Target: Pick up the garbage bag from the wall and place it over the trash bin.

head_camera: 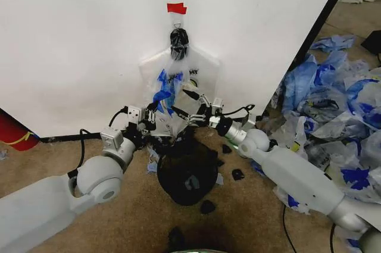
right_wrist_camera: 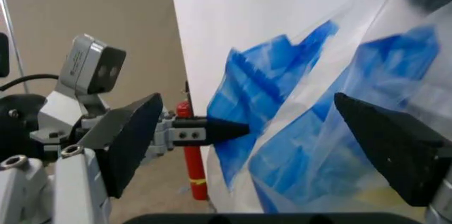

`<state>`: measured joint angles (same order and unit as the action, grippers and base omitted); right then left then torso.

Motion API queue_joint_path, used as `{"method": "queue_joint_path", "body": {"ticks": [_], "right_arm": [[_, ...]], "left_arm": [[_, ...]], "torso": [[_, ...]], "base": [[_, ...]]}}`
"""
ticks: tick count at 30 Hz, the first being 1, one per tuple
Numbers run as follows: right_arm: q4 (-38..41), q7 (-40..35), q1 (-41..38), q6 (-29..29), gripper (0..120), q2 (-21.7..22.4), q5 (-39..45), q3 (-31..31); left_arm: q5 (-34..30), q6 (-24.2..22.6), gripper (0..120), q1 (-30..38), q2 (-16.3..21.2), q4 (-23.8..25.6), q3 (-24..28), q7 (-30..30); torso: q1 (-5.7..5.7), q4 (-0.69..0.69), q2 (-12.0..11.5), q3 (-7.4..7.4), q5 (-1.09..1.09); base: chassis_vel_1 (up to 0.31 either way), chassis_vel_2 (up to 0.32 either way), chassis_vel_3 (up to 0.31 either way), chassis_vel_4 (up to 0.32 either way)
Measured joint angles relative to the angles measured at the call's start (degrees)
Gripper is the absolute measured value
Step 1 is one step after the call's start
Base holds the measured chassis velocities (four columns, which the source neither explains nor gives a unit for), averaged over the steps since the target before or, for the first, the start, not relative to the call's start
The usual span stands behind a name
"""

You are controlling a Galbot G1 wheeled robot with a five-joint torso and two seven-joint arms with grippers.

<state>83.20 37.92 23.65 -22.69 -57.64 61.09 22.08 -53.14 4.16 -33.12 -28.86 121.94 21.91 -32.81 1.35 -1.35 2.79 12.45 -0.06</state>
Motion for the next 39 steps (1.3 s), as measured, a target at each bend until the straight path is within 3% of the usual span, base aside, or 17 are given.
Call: {"method": "queue_joint_path", "body": {"ticks": [13,30,39], "right_arm": [[-7.4,0.4,-4.4,0.8,91,-2.8,3.5,2.8],[-7.8,-3.1,-1.8,0.6,92,-0.7,-2.0,-1.6],[-4.4,5.4,0.4,1.2,92,0.7,1.8,-4.9]], "left_arm": [[0.4,0.1,0,-0.1,-0.5,0.0,0.6,0.0],[0.8,0.4,0,-0.1,-1.2,-0.2,1.2,0.1],[0.8,0.5,0,0.2,-1.3,-0.5,1.4,0.2]], "torso": [[0.00,0.00,0.0,0.00,0.00],[0.00,-0.02,0.0,-0.01,0.01],[-0.01,-0.01,0.0,-0.01,0.01]], "base": [[0.000,0.000,0.000,0.000],[0.000,0.000,0.000,0.000],[0.000,0.000,0.000,0.000]]}}
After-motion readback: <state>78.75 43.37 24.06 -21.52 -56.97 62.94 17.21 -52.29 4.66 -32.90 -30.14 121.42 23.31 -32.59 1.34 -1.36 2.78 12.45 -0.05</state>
